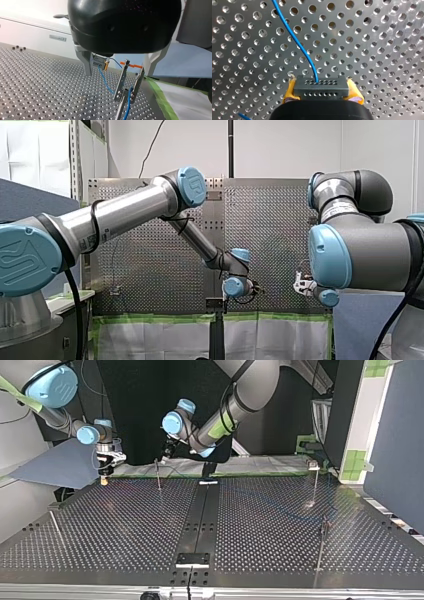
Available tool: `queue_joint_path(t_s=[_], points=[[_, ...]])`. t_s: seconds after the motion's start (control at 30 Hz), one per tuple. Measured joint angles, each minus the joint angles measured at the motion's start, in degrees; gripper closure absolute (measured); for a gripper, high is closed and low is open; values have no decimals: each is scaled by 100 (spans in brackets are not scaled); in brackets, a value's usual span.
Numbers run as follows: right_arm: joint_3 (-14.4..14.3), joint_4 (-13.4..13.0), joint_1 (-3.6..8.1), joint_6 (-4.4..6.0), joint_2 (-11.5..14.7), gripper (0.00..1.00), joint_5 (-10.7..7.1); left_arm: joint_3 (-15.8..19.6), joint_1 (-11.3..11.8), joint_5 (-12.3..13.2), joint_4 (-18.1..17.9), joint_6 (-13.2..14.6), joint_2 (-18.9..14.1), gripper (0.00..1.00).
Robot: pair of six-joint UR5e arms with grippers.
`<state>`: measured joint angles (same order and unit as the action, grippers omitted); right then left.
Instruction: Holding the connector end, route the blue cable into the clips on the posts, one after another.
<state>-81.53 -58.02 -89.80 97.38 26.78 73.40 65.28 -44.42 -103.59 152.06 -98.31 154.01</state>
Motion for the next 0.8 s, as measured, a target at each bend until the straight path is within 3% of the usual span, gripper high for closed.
queue_joint_path(t_s=[0.17, 0.8], points=[[0, -17, -14, 15, 0, 100, -5, 0, 13, 23, 45, -151, 53, 1], [0, -66, -31, 80, -1, 100, -73, 0, -3, -19, 165, -270, 126, 1]])
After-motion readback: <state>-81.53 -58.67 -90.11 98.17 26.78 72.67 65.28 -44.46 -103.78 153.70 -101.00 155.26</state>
